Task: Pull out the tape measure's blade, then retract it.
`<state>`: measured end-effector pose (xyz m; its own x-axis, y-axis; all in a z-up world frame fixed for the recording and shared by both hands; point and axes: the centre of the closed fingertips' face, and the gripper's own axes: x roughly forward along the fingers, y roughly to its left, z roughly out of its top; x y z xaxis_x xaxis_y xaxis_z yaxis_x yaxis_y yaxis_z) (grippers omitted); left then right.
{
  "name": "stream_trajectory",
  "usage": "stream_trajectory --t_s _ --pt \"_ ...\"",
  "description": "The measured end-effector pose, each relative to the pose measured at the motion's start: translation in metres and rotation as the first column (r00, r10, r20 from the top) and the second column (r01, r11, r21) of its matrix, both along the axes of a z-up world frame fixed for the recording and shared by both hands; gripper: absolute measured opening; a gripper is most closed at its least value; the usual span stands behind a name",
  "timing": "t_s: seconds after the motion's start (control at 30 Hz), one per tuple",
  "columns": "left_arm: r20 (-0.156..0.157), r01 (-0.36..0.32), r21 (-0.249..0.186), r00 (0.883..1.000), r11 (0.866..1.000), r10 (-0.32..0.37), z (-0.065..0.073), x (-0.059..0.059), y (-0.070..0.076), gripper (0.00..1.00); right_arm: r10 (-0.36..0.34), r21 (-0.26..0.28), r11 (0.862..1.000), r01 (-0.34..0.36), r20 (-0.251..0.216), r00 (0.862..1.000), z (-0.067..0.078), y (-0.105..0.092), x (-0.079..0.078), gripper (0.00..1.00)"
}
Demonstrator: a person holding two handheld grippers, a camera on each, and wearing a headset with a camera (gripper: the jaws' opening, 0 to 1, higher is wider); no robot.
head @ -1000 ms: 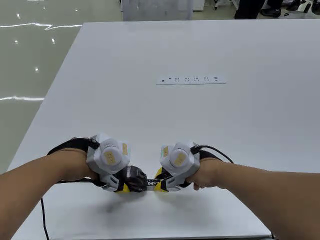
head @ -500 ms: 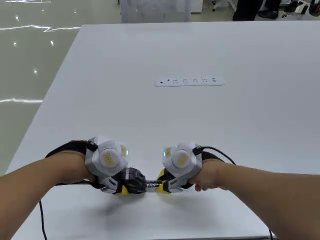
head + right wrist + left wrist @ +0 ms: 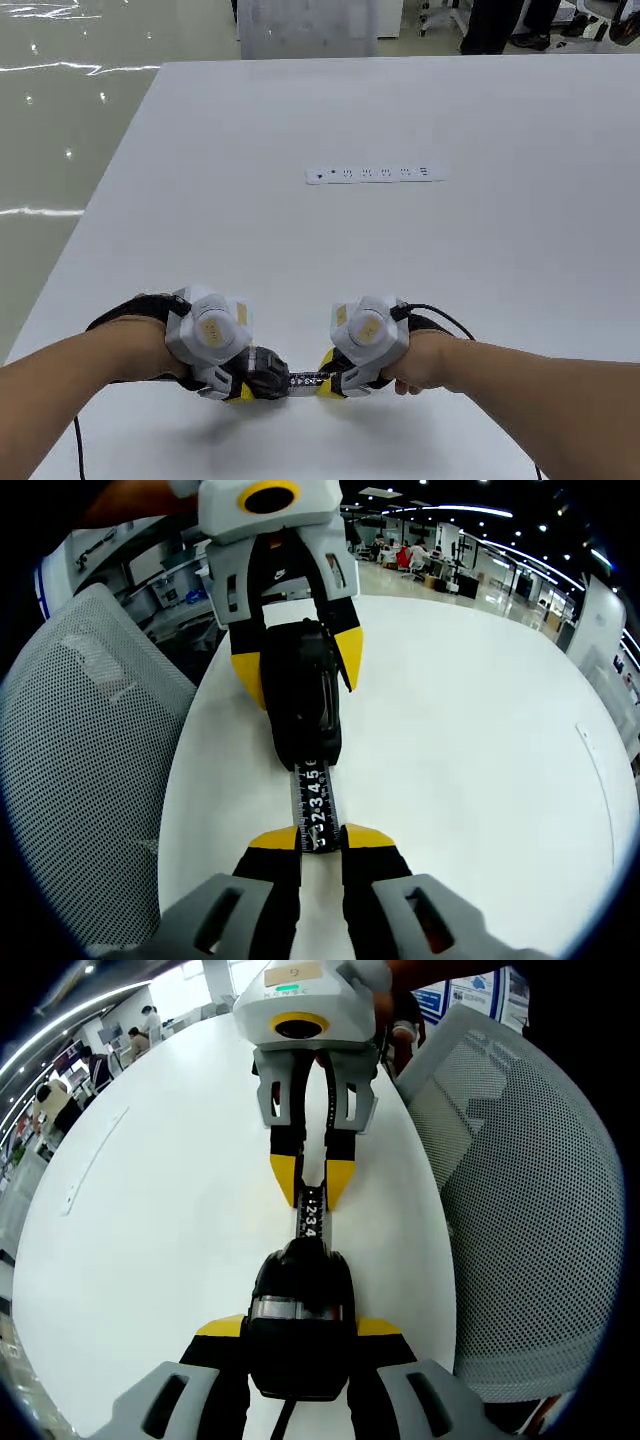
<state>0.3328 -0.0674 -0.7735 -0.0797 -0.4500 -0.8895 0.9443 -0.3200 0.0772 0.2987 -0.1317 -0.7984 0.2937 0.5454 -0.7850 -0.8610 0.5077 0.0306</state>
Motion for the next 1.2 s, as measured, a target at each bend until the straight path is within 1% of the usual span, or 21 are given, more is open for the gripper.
stream_trajectory --t_s 0.17,0.63,0.8,1.07,1.2 --pt "-0.002 -0.003 -0.008 1.000 1.000 0.003 0.001 0.000 0.000 0.34 -0.003 -0.002 1.000 0.003 -0.004 1.000 0.000 -0.004 -0.002 0.13" --pt "-0.005 -0.010 -0.006 1.000 1.000 0.010 0.001 0.000 0.000 0.34 -0.013 -0.014 1.000 0.013 -0.011 1.000 0.000 -0.015 -0.005 0.13" --pt "-0.013 -0.021 -0.012 1.000 1.000 0.021 0.000 0.001 0.000 0.34 -0.018 -0.013 1.000 0.018 -0.009 1.000 0.000 -0.018 -0.006 0.13" --pt "-0.010 -0.027 -0.011 1.000 1.000 0.026 0.000 0.000 0.000 0.34 -0.024 -0.005 1.000 0.024 -0.015 1.000 0.000 -0.023 -0.009 0.13" --pt "-0.011 -0.030 -0.013 0.999 0.999 0.030 0.000 0.000 -0.001 0.34 -0.015 -0.015 1.000 0.015 -0.012 1.000 0.000 -0.026 -0.010 0.13"
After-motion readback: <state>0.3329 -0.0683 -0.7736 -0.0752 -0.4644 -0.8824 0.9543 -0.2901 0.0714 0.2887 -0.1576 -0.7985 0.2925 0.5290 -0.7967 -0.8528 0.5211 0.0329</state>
